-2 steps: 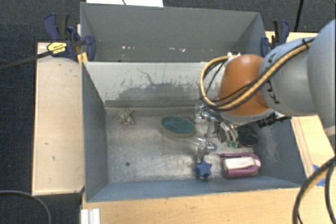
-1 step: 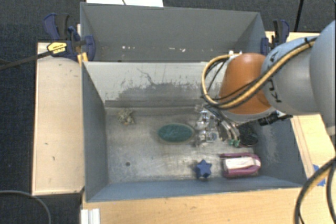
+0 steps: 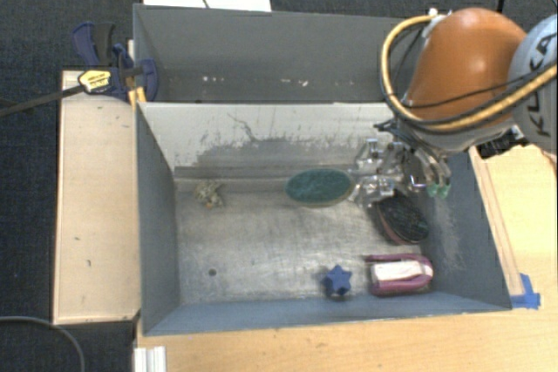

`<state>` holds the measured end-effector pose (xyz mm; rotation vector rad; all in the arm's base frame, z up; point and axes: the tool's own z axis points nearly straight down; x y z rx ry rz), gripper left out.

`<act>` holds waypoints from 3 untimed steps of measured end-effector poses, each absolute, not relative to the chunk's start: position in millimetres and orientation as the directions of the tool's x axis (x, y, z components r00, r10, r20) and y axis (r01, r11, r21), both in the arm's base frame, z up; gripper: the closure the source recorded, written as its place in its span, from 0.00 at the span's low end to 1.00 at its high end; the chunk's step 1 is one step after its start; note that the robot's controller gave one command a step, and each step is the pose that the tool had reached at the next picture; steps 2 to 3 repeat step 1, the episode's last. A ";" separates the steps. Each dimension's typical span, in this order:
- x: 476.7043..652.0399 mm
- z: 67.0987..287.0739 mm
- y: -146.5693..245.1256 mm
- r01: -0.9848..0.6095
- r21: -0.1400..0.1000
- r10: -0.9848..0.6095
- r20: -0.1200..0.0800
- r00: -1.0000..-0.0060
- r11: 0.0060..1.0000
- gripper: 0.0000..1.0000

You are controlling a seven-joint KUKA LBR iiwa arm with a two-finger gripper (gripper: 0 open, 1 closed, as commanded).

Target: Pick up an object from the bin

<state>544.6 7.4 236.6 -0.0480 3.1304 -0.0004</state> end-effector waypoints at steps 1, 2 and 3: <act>550.6 235.9 -15.1 -0.228 -0.002 -0.228 -0.005 -0.974 0.974 1.00; 550.6 235.9 -15.1 -0.228 -0.002 -0.228 -0.005 -0.974 0.974 1.00; 550.6 235.9 -15.1 -0.228 -0.002 -0.228 -0.005 -0.974 0.974 1.00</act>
Offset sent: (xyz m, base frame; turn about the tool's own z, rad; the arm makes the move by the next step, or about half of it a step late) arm 0.0050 -0.0215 -0.0011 -0.2014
